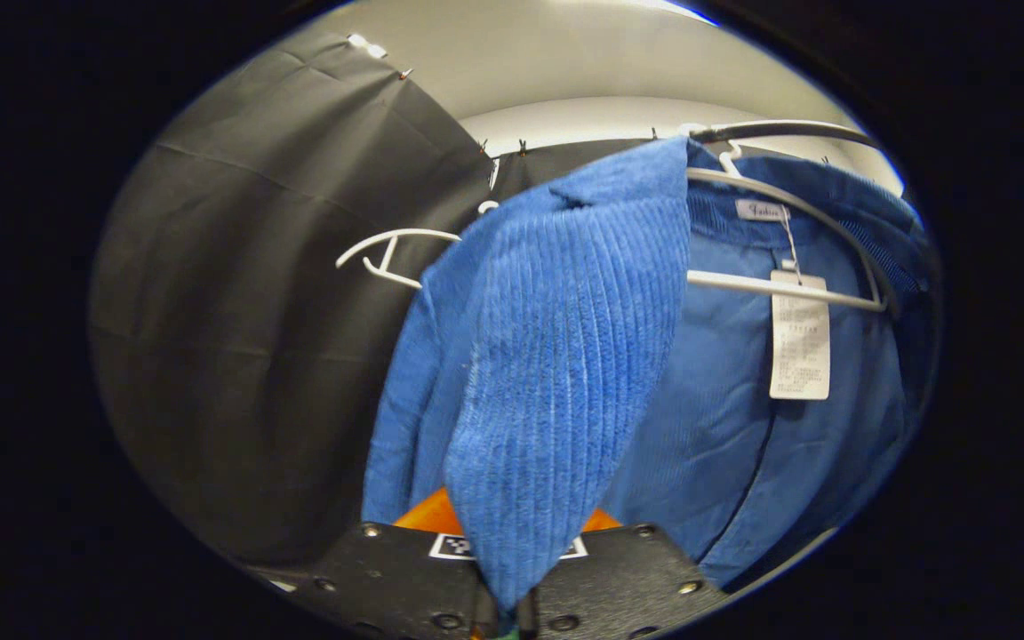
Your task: Grasp the clothes on the hanger with both hands and then place them into the laundry hamper below.
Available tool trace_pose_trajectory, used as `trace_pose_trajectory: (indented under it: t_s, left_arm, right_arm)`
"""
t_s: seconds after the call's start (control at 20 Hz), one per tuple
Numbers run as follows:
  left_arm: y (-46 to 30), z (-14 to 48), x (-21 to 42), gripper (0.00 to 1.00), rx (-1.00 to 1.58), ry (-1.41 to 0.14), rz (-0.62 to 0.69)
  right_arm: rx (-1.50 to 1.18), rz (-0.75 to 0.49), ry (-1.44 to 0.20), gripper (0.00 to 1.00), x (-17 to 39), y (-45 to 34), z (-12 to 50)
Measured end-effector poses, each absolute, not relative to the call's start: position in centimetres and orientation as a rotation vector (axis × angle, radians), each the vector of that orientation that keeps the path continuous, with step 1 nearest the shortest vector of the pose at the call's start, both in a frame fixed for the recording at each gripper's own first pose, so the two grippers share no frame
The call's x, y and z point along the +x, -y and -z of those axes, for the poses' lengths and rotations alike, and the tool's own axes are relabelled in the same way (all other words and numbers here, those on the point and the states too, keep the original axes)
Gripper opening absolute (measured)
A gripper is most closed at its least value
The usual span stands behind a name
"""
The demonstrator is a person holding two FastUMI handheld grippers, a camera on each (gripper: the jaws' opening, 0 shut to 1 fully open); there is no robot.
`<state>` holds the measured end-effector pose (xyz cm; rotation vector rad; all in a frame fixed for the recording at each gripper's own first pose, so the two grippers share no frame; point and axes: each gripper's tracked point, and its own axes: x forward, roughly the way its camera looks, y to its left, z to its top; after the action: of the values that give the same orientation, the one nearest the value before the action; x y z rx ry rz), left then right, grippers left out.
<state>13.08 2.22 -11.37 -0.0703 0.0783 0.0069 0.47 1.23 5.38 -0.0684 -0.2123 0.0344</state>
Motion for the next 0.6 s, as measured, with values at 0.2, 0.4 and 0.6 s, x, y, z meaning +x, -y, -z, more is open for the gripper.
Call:
trace_pose_trajectory:
  t_s: [0.2,0.4,0.6]
  left_arm:
    - [-5.6,4.1,11.5,0.22,0.013,0.062,-0.045]
    - [-8.6,-2.7,12.0,0.07,0.019,0.136,-0.049]
    - [-10.7,-7.8,13.9,0.07,0.082,0.176,-0.042]
  right_arm:
    - [-0.082,0.050,0.252,0.08,1.0,-0.9,-5.5]
    - [-0.091,0.108,0.286,0.08,1.3,-0.8,-6.2]
    - [-0.115,0.141,0.302,0.08,1.4,-1.0,-6.6]
